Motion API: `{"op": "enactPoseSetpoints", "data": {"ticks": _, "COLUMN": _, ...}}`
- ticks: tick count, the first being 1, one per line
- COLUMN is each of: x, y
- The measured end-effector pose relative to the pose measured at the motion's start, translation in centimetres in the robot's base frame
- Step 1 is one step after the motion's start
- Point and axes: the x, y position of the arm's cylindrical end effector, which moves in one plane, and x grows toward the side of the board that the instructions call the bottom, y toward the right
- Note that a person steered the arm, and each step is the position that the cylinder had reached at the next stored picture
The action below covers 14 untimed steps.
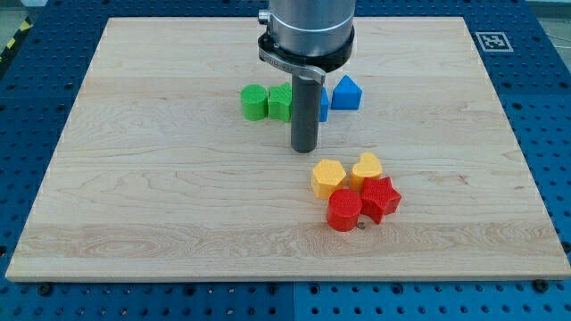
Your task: Separate blue cube from blue triangle
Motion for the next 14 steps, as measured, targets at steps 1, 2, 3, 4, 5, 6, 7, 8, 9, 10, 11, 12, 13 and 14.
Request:
{"op": "enactPoseSetpoints", "data": {"ticks": 1, "x": -1.7, "y": 0.1}}
{"op": "enactPoseSetpoints", "data": {"ticks": 2, "x": -3.7, "y": 0.6}}
{"op": "enactPoseSetpoints", "data": {"ticks": 3, "x": -4.5, "y": 0.6}}
{"op": "enactPoseSetpoints", "data": {"ticks": 4, "x": -4.6, "y": 0.6}}
{"op": "enactPoseSetpoints", "data": {"ticks": 5, "x": -5.8, "y": 1.9}}
{"op": "enactPoseSetpoints", "data": {"ticks": 6, "x": -6.1, "y": 2.1}}
{"op": "enactPoseSetpoints", "data": {"ticks": 7, "x": -7.3, "y": 2.7}}
{"op": "enactPoseSetpoints", "data": {"ticks": 8, "x": -8.2, "y": 2.3}}
{"op": "enactPoseSetpoints", "data": {"ticks": 9, "x": -8.6, "y": 1.8}}
{"op": "enactPoseSetpoints", "data": {"ticks": 10, "x": -8.5, "y": 4.2}}
{"op": "enactPoseSetpoints", "data": {"ticks": 11, "x": -8.2, "y": 5.0}}
{"op": "enactPoseSetpoints", "data": {"ticks": 12, "x": -7.5, "y": 5.0}}
{"op": "enactPoseSetpoints", "data": {"ticks": 13, "x": -7.8, "y": 7.0}}
{"op": "enactPoseSetpoints", "data": {"ticks": 14, "x": -8.4, "y": 7.8}}
